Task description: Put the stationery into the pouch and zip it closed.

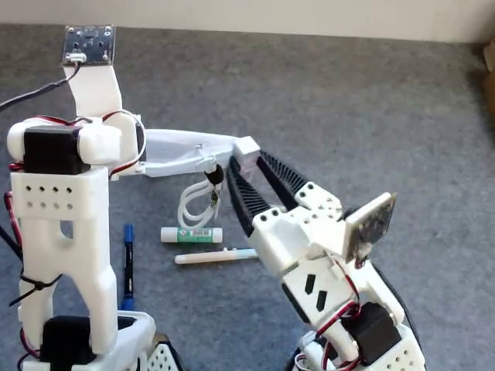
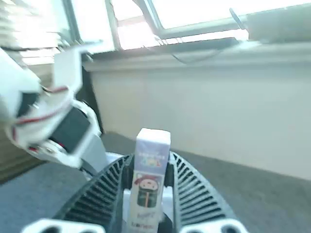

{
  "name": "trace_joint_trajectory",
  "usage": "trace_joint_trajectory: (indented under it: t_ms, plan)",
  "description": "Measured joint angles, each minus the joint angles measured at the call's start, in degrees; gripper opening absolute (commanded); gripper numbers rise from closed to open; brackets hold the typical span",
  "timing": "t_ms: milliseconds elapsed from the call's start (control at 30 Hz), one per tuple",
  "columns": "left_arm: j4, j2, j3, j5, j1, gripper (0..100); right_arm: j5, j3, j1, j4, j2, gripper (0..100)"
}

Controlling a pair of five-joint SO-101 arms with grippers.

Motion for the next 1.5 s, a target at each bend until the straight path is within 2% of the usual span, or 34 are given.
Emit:
trace_joint_trajectory:
  t_ms: [333, 567, 867, 1500]
  plan:
    - [0.0, -0.2, 0.9, 0.0, -0.1, 1, 0.0, 0.0, -9.6, -9.7, 0.0, 0.5]
    - [0.0, -0.2, 0.9, 0.0, -0.1, 1, 0.0, 0.0, -9.8, -14.3, 1.2, 0.5]
    - [0.0, -0.2, 0.9, 0.0, -0.1, 1, 0.3, 0.1, -8.7, -24.9, 16.4, 0.5]
    - [0.0, -0.2, 0.9, 0.0, -0.1, 1, 0.3, 0.1, -8.3, -26.6, 32.8, 0.5]
